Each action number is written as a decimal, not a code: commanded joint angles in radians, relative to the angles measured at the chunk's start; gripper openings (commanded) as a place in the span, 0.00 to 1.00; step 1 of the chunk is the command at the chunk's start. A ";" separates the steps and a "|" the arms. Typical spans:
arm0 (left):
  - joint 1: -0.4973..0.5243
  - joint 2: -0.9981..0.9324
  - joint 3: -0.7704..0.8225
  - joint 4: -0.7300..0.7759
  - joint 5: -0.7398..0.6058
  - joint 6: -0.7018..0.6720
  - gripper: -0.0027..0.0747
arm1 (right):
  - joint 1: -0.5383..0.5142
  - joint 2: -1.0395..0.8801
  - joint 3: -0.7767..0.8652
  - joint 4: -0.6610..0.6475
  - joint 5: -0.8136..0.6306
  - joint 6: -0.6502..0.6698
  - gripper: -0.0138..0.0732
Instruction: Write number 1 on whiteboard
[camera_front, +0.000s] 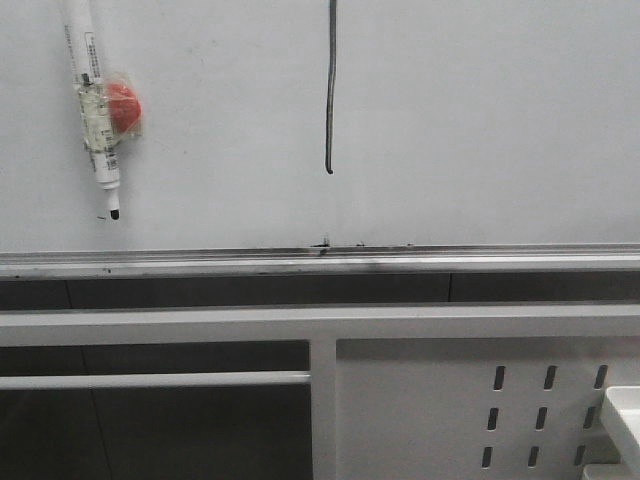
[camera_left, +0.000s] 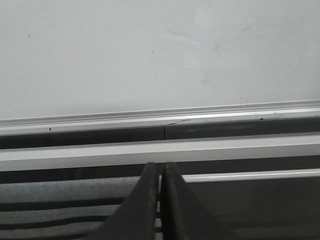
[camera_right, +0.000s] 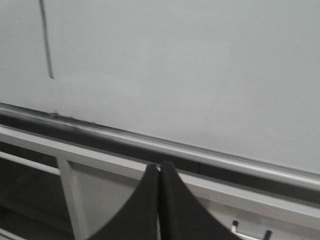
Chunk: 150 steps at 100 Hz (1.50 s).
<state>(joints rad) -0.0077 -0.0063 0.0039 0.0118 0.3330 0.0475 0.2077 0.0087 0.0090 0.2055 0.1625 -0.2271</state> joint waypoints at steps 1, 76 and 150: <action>0.000 -0.021 0.035 -0.003 -0.066 0.002 0.01 | -0.078 -0.028 0.012 -0.128 0.008 0.136 0.08; 0.000 -0.021 0.035 -0.003 -0.066 0.002 0.01 | -0.353 -0.040 0.012 -0.164 0.144 0.179 0.08; 0.000 -0.021 0.035 -0.003 -0.066 0.002 0.01 | -0.353 -0.040 0.012 -0.167 0.144 0.179 0.08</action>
<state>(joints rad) -0.0077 -0.0063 0.0039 0.0118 0.3330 0.0475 -0.1377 -0.0114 0.0072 0.0551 0.3318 -0.0501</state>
